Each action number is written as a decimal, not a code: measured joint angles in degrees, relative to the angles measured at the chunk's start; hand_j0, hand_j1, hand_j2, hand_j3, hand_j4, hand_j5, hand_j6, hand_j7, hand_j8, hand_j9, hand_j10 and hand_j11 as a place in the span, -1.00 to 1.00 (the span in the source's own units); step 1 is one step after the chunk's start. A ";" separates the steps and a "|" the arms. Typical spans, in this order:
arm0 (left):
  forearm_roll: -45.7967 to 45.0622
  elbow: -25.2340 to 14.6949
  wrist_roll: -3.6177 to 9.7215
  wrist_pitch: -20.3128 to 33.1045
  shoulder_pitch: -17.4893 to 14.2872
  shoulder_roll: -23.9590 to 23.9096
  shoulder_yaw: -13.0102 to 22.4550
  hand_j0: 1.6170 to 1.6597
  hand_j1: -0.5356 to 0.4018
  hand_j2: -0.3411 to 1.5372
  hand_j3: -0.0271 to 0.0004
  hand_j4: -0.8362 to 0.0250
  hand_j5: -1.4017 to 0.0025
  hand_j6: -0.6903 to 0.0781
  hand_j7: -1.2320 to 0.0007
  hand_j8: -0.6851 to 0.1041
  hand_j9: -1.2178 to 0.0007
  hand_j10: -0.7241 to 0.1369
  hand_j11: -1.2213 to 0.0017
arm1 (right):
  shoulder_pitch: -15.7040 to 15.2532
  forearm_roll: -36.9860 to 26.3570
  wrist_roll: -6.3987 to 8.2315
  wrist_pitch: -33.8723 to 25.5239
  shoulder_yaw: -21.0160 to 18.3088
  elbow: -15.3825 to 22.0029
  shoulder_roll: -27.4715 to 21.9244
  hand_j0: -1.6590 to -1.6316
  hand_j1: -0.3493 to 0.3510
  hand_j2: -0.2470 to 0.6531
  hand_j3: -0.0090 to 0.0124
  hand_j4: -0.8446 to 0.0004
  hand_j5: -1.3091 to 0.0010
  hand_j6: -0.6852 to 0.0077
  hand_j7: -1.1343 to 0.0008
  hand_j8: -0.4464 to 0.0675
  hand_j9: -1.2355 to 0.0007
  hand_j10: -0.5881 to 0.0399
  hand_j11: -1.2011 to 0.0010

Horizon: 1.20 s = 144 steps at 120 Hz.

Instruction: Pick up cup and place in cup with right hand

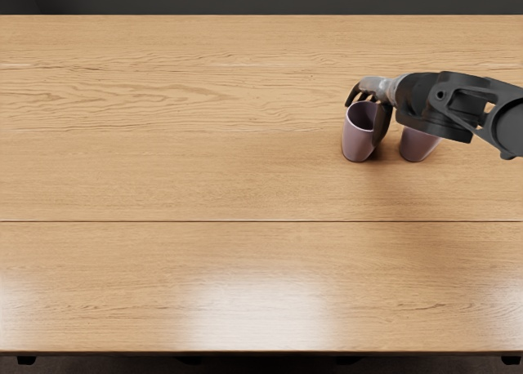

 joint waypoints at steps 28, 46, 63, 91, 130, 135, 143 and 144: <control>-0.01 -0.01 0.00 0.00 0.00 0.00 0.01 0.92 0.89 -0.64 0.97 0.94 1.00 0.80 1.00 0.74 1.00 0.68 1.00 | -0.08 0.34 0.07 -0.06 0.27 -0.14 -0.19 -0.86 0.26 -0.48 -0.17 0.06 0.20 0.00 0.08 -0.60 0.15 -0.39 0.12; -0.02 -0.02 0.00 0.00 0.00 0.00 0.00 0.92 0.89 -0.64 0.96 0.94 1.00 0.80 1.00 0.74 1.00 0.68 1.00 | -0.27 0.34 0.06 -0.05 0.48 -0.26 -0.20 -0.72 0.26 -0.55 -0.17 0.03 0.16 0.06 0.05 -0.52 0.11 -0.44 0.08; -0.01 0.00 0.00 0.00 0.00 0.00 0.00 0.92 0.89 -0.64 0.97 0.94 1.00 0.80 1.00 0.74 1.00 0.68 1.00 | -0.22 1.08 0.13 0.05 0.62 -0.04 -0.74 -0.76 0.26 -0.46 -0.14 0.01 0.14 0.03 0.03 -0.56 0.10 -0.45 0.07; 0.00 0.00 0.00 0.00 0.00 0.00 0.00 0.92 0.89 -0.64 0.97 0.94 1.00 0.80 1.00 0.74 1.00 0.68 1.00 | 0.42 2.50 0.06 0.70 1.93 2.04 -3.35 -0.83 0.25 -0.44 -0.16 0.01 0.15 0.02 0.03 -0.58 0.10 -0.46 0.08; -0.01 -0.01 0.00 0.00 0.00 0.00 0.00 0.92 0.89 -0.64 0.97 0.94 1.00 0.80 1.00 0.74 1.00 0.68 1.00 | 4.06 7.50 0.03 6.79 4.81 10.71 -13.05 -0.89 0.21 -0.45 -0.12 0.04 0.17 -0.05 0.05 -0.66 0.12 -0.42 0.09; -0.01 -0.01 0.00 0.00 0.00 0.00 0.00 0.92 0.89 -0.64 0.97 0.94 1.00 0.80 1.00 0.74 1.00 0.68 1.00 | 4.19 7.69 0.02 7.38 5.61 11.44 -14.10 -0.90 0.22 -0.44 -0.14 0.04 0.17 -0.06 0.06 -0.67 0.12 -0.41 0.09; -0.02 -0.02 0.00 0.00 0.00 0.00 0.00 0.92 0.89 -0.64 0.97 0.94 1.00 0.80 1.00 0.74 1.00 0.68 1.00 | 4.31 7.86 0.01 8.60 7.02 12.42 -15.81 -0.91 0.22 -0.40 -0.12 0.05 0.17 -0.08 0.06 -0.70 0.12 -0.41 0.10; -0.02 -0.01 0.00 0.00 0.00 0.00 0.00 0.92 0.89 -0.64 0.97 0.94 1.00 0.80 1.00 0.74 1.00 0.68 1.00 | 4.32 7.87 0.01 8.77 7.20 12.51 -16.01 -0.91 0.22 -0.40 -0.10 0.05 0.17 -0.09 0.06 -0.70 0.12 -0.41 0.10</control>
